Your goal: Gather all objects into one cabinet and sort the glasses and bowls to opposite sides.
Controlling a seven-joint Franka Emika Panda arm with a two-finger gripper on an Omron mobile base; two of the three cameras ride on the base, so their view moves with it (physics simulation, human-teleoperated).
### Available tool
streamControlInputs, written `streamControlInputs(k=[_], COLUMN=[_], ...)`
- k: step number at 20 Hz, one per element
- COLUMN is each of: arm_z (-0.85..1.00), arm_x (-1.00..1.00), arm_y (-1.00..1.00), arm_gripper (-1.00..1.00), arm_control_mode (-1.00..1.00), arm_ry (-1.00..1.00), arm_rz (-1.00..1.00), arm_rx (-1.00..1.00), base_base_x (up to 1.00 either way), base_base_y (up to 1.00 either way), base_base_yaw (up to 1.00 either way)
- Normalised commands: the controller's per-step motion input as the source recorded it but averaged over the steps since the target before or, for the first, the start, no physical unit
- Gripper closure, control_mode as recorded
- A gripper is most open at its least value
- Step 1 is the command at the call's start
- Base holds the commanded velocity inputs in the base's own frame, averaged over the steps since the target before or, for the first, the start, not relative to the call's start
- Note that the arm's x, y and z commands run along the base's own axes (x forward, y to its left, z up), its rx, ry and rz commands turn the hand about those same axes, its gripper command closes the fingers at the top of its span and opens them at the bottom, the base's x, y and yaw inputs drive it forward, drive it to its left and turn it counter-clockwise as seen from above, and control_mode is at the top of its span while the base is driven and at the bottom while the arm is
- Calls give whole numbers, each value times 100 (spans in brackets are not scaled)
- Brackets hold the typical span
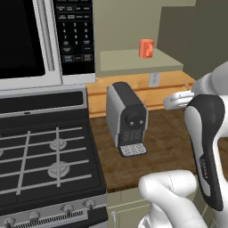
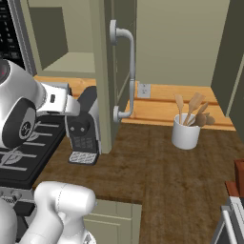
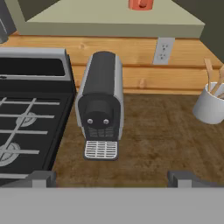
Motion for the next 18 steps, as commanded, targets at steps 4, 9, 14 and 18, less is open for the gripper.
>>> streamControlInputs(k=[4,9,14,18], arm_z=[54,60,40,28], arm_x=[5,18,29,17], arm_y=[0,0,0,-3], arm_gripper=[-100,-100,-100,-100], arm_control_mode=[-100,-100,-100,-100], arm_ry=[-22,-28,-25,-25], arm_rz=[0,-2,-1,-1], arm_rx=[7,3,4,2], base_base_x=[0,0,0,0], base_base_y=[0,0,0,0], base_base_yaw=[0,0,0,0])
